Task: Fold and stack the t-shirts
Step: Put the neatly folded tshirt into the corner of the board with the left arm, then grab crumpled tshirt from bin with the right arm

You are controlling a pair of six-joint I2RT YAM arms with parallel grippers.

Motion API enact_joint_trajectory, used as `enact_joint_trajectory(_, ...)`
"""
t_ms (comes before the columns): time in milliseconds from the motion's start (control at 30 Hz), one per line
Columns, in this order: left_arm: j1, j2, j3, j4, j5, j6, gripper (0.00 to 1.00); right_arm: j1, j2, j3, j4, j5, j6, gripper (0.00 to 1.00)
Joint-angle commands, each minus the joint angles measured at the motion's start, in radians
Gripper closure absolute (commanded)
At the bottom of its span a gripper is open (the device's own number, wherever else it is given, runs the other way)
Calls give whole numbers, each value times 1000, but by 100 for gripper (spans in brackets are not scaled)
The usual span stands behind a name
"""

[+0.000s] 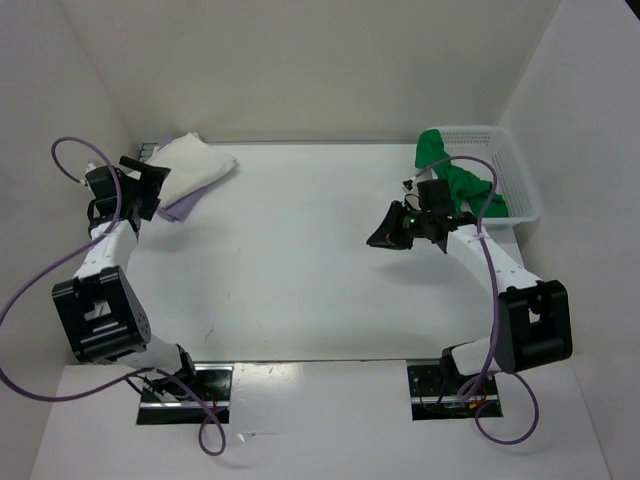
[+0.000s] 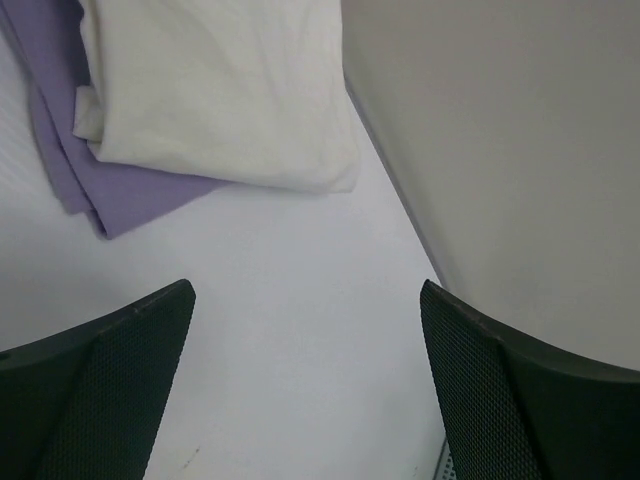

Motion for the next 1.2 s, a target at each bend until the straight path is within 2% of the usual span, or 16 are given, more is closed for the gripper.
enact_joint_trajectory(0, -19, -78, -57, 10, -21, 61, 0, -7, 19, 0, 39, 39, 4, 84)
enact_joint_trajectory(33, -39, -117, -85, -17, -21, 72, 0, -7, 30, 17, 39, 58, 13, 95)
enact_joint_trajectory(67, -53, -136, -97, -26, -21, 102, 0, -7, 30, 43, 39, 74, 13, 99)
enact_joint_trajectory(200, -169, -214, -136, -69, -2, 182, 0, -7, 51, 156, 11, 209, -14, 99)
enact_joint_trajectory(300, -321, -237, -165, -100, 25, 218, 0, -27, 97, 275, -24, 342, -24, 95)
enact_joint_trajectory(333, -408, -238, -165, -100, 57, 234, 0, -41, 114, 304, -41, 371, -24, 92)
enact_joint_trajectory(400, -503, -192, -145, -134, 113, 283, 5, -93, 163, 394, -53, 448, -24, 91)
enact_joint_trajectory(467, -649, -141, -145, -146, 188, 293, 7, -140, 198, 469, -77, 517, -24, 86)
enact_joint_trajectory(567, -812, -130, -188, -70, 246, 281, 26, -255, 234, 537, -77, 613, -10, 82)
enact_joint_trajectory(667, -901, -130, -214, -40, 257, 245, 55, -367, 275, 598, -90, 657, 12, 82)
enact_joint_trajectory(767, -923, -130, -214, -40, 272, 259, 66, -440, 359, 651, -134, 668, 38, 83)
enact_joint_trajectory(867, -923, -130, -196, -53, 295, 302, 71, -450, 427, 661, -147, 732, 76, 82)
enact_joint_trajectory(933, -923, -130, -196, -53, 309, 311, 85, -450, 461, 649, -147, 732, 116, 77)
enact_joint_trajectory(967, -923, -130, -196, -63, 309, 311, 89, -450, 461, 649, -147, 732, 133, 72)
enact_joint_trajectory(1000, -923, -130, -205, -63, 309, 311, 89, -450, 476, 635, -147, 720, 148, 67)
enact_joint_trajectory(1167, -923, -141, -205, -63, 341, 333, 47, -450, 496, 615, -116, 688, 239, 56)
